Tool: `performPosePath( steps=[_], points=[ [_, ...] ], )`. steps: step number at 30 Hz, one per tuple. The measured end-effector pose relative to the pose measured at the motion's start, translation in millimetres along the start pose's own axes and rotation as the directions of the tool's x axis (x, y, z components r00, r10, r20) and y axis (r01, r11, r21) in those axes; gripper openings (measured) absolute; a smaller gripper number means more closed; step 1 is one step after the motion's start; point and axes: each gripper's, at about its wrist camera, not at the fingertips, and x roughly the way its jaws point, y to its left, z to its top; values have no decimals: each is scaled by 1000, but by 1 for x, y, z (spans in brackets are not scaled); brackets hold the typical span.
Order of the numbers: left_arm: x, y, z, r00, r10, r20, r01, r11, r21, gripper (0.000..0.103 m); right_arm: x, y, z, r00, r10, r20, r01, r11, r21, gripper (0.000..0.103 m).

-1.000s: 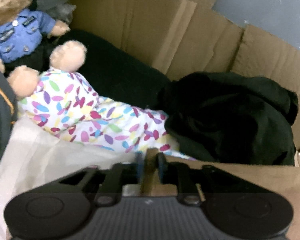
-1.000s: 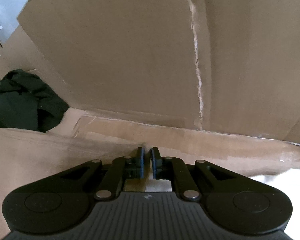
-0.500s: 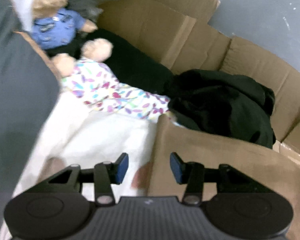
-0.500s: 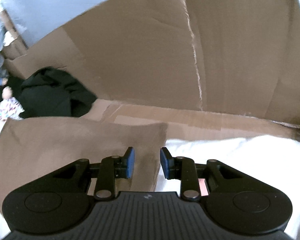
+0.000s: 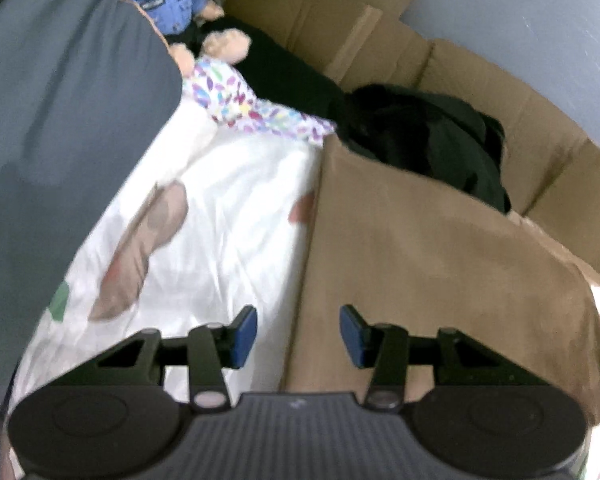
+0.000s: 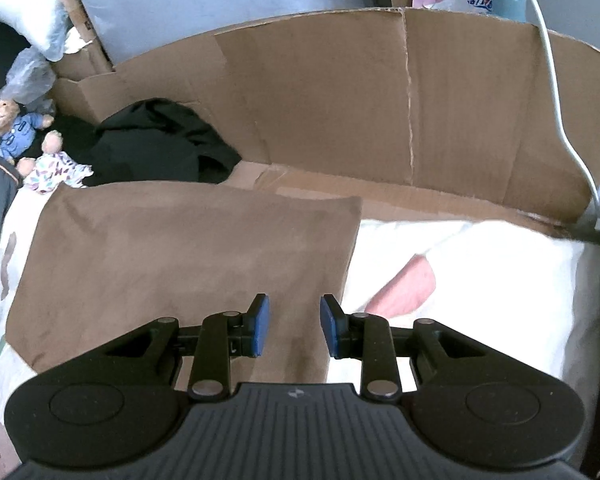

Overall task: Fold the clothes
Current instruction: 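Open both grippers and raise them above the folded shirt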

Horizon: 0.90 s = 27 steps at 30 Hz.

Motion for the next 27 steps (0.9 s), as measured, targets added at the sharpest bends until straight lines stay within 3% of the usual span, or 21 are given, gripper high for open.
performPosePath(
  steps=[4, 11, 22, 24, 25, 26, 27],
  points=[
    [8, 6, -22, 999, -19, -36, 19, 1000, -3, 47, -3, -8, -21, 999, 25, -24, -24, 999, 46, 32],
    [26, 15, -61, 995, -15, -103, 17, 1000, 16, 47, -3, -15, -54, 998, 14, -62, -12, 1000, 27, 32],
    [43, 18, -79, 992, -41, -122, 41, 999, -4, 46, 0, -24, -84, 992, 40, -122, -37, 999, 28, 32],
    [47, 20, -82, 991, -52, -126, 51, 999, -8, 39, 1, -24, -88, 990, 46, -132, -44, 999, 18, 32],
    [49, 21, -83, 990, -57, -128, 56, 998, -11, 18, 2, -23, -90, 989, 51, -136, -49, 999, 13, 32],
    [51, 22, -84, 989, -64, -132, 64, 998, -4, 11, 3, -22, -92, 989, 56, -140, -56, 998, 7, 32],
    [50, 22, -85, 990, -61, -126, 62, 998, 4, 11, 4, -21, -94, 988, 64, -140, -66, 998, -8, 30]
  ],
)
